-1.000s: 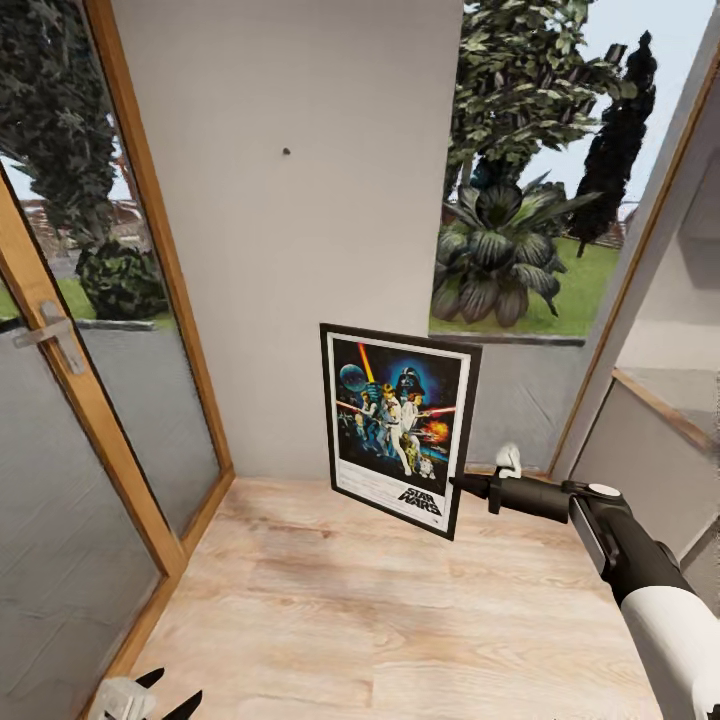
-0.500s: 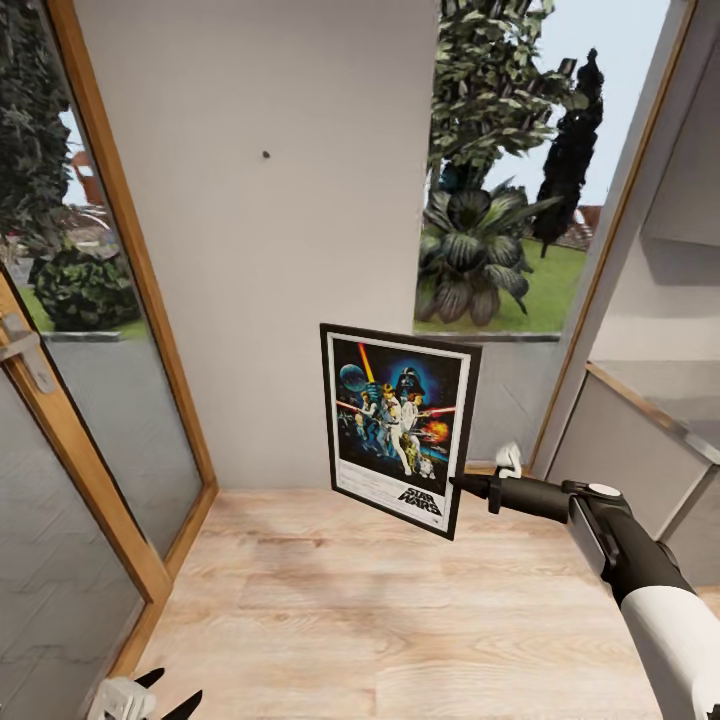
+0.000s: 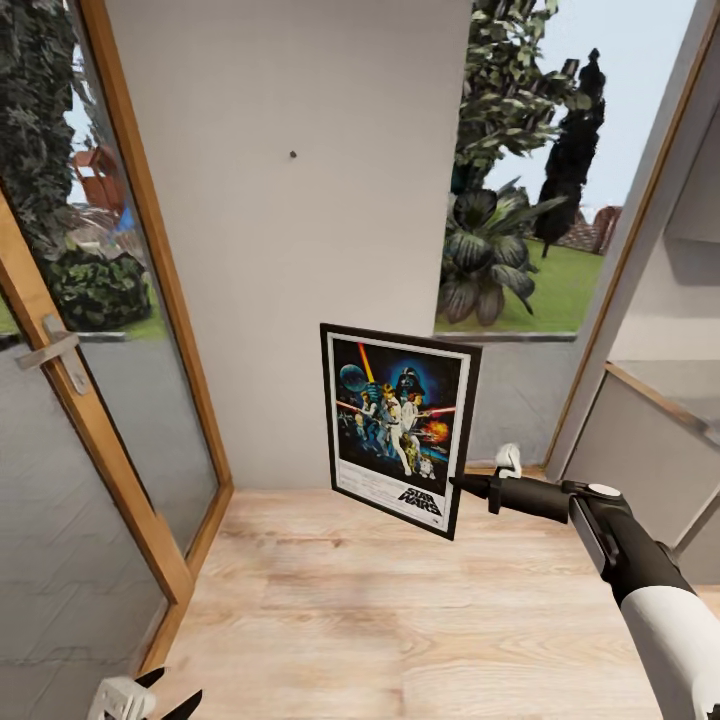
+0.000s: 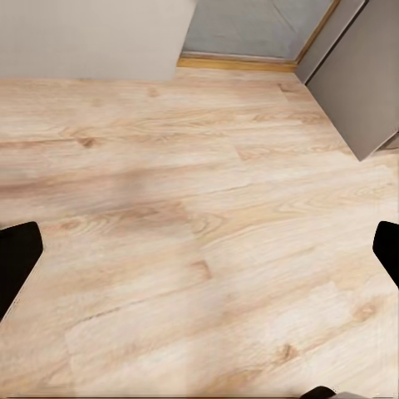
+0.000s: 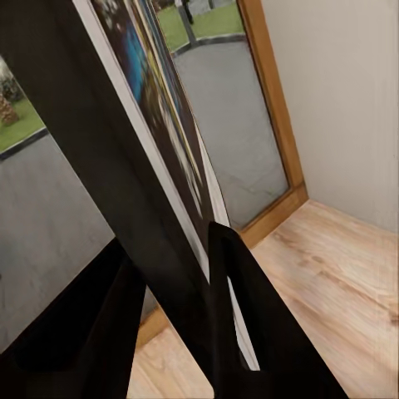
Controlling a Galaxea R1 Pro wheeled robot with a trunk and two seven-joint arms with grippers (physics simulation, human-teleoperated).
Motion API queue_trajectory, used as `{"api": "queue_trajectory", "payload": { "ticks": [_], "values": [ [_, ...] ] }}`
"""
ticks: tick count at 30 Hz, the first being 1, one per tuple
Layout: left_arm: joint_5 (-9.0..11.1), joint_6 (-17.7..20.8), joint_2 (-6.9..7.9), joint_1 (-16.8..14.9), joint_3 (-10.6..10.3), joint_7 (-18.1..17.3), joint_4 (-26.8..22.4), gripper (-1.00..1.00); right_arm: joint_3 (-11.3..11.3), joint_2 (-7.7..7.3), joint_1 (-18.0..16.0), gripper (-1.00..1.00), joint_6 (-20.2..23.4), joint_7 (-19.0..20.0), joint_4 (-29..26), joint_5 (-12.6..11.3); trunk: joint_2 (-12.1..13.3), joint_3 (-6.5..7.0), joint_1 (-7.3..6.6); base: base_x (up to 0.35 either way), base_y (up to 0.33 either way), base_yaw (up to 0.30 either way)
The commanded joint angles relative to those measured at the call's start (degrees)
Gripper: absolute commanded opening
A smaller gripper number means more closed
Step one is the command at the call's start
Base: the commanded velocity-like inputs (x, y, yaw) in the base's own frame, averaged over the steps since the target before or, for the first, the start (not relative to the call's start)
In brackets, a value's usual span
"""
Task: Pick up the poster from the kitchen countertop and hang it on one of the wall nails in the kitchen.
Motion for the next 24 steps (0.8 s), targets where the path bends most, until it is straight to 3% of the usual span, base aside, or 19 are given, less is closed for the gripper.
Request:
{"api": "queue_trajectory", "payload": {
  "ticks": [1,11,19,22,23,24],
  "values": [
    [-0.1,0.56,-0.01,-0.04,0.07,-0.27,-0.09,1.0,-0.04,0.0,-0.06,-1.0,0.66,0.21,-0.01,-0.25,-0.12,-0.11,0.04,0.0,0.292,0.0],
    [-0.1,0.56,-0.03,-0.03,0.07,-0.25,0.03,1.0,-0.05,0.0,-0.07,-1.0,0.66,0.21,-0.01,-0.23,-0.12,-0.11,0.04,0.0,0.288,0.0],
    [-0.15,0.02,-0.01,0.0,0.21,-0.85,0.79,1.0,-0.09,-0.05,-0.08,-1.0,0.73,0.31,-0.07,-0.25,-0.12,-0.11,0.04,0.0,0.046,0.0],
    [-0.25,-0.31,0.03,-0.01,0.44,-2.15,2.53,1.0,-0.18,-0.04,-0.08,-1.0,0.72,0.26,-0.46,-0.25,-0.12,-0.11,0.04,0.0,0.003,0.0],
    [-0.36,-5.11,0.14,-0.02,0.77,-5.08,9.08,1.0,-0.16,-0.01,-0.08,-1.0,0.75,0.01,-1.21,-0.24,-0.12,-0.11,0.04,0.0,0.0,0.0],
    [-0.36,-5.78,0.16,-0.03,0.79,-5.31,9.88,1.0,-0.15,0.0,-0.08,-1.0,0.78,-0.04,-1.25,-0.24,-0.12,-0.11,0.04,0.0,0.0,0.0]
  ]
}}
